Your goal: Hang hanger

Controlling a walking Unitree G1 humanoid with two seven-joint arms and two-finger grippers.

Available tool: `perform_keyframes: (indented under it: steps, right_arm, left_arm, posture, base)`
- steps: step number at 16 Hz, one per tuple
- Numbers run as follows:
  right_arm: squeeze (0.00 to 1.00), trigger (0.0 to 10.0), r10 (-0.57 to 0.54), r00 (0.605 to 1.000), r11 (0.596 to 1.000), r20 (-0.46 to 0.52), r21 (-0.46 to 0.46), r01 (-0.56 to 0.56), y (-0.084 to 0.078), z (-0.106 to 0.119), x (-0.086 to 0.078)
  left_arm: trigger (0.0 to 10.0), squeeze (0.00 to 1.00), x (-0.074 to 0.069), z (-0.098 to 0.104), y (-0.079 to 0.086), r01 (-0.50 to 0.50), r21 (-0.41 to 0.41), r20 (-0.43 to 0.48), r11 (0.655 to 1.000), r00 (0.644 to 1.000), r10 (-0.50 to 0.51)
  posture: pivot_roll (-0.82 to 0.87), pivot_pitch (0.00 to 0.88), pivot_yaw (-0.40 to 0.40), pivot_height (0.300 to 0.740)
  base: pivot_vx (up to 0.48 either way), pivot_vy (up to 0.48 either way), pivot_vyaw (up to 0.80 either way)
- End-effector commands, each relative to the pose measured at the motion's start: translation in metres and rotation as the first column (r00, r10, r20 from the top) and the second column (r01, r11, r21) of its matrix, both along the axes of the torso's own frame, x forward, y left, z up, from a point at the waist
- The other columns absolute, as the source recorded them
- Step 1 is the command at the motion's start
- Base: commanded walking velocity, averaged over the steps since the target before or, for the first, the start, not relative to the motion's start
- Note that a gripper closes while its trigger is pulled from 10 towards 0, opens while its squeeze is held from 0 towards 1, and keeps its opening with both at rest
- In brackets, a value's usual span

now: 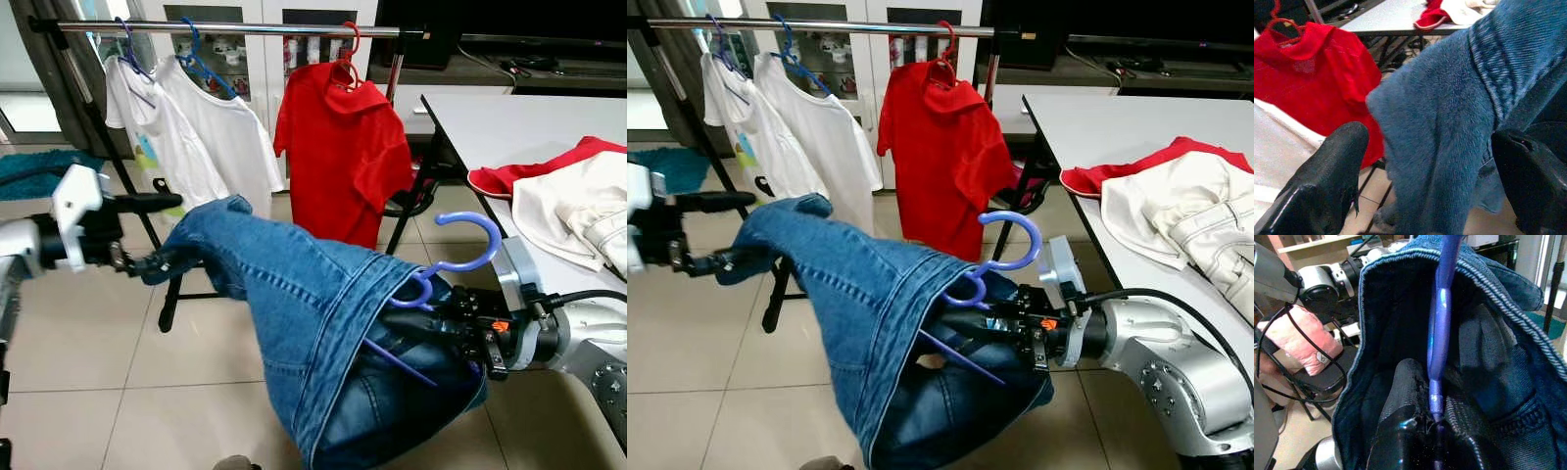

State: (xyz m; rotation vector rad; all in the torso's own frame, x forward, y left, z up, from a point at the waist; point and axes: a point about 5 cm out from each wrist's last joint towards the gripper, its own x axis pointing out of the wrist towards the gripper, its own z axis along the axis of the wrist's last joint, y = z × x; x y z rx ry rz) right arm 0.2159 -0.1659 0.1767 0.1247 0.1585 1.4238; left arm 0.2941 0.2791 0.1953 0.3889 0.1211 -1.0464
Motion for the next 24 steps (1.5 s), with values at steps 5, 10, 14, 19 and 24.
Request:
perform_keyframes:
  steps: [5, 10, 14, 19, 24]
  right_arm:
    - [0.0, 10.0, 0.042, 0.999, 0.999, 0.029, 0.012, -0.042, 0.003, 0.008, -0.003]
    - [0.0, 10.0, 0.043, 0.999, 0.999, 0.03, 0.027, -0.044, 0.005, 0.01, -0.004]
    - [0.0, 10.0, 0.04, 0.999, 0.999, 0.031, 0.035, -0.041, 0.004, 0.01, -0.004]
    - [0.0, 10.0, 0.041, 0.999, 0.999, 0.028, 0.034, -0.042, 0.003, 0.011, -0.003]
    - [0.0, 10.0, 0.039, 0.999, 0.999, 0.026, 0.033, -0.04, 0.002, 0.011, -0.002]
  left_arm:
    - [0.0, 0.0, 0.005, -0.006, -0.005, 0.034, 0.02, -0.034, 0.999, 0.999, -0.033]
    - [0.0, 0.0, 0.009, -0.01, -0.009, 0.03, -0.017, -0.055, 0.999, 0.998, -0.031]
    - [0.0, 0.0, 0.012, -0.011, -0.01, 0.014, -0.035, -0.066, 0.999, 0.998, -0.017]
    - [0.0, 0.0, 0.014, -0.012, -0.009, -0.004, -0.051, -0.075, 0.999, 0.997, 0.001]
    - [0.0, 0.0, 0.015, -0.013, -0.007, -0.022, -0.06, -0.08, 0.998, 0.997, 0.017]
  posture:
    - [-0.06, 0.033, 0.015, 0.74]
    - [-0.06, 0.033, 0.016, 0.74]
    - [-0.07, 0.032, 0.017, 0.74]
    - [-0.07, 0.031, 0.013, 0.74]
    - [-0.07, 0.027, 0.012, 0.74]
  base:
    - [0.0, 0.0, 0.0]
    - [0.0, 0.0, 0.0]
    - [0.0, 0.0, 0.0]
    - [0.0, 0.0, 0.0]
    - [0.0, 0.0, 0.0]
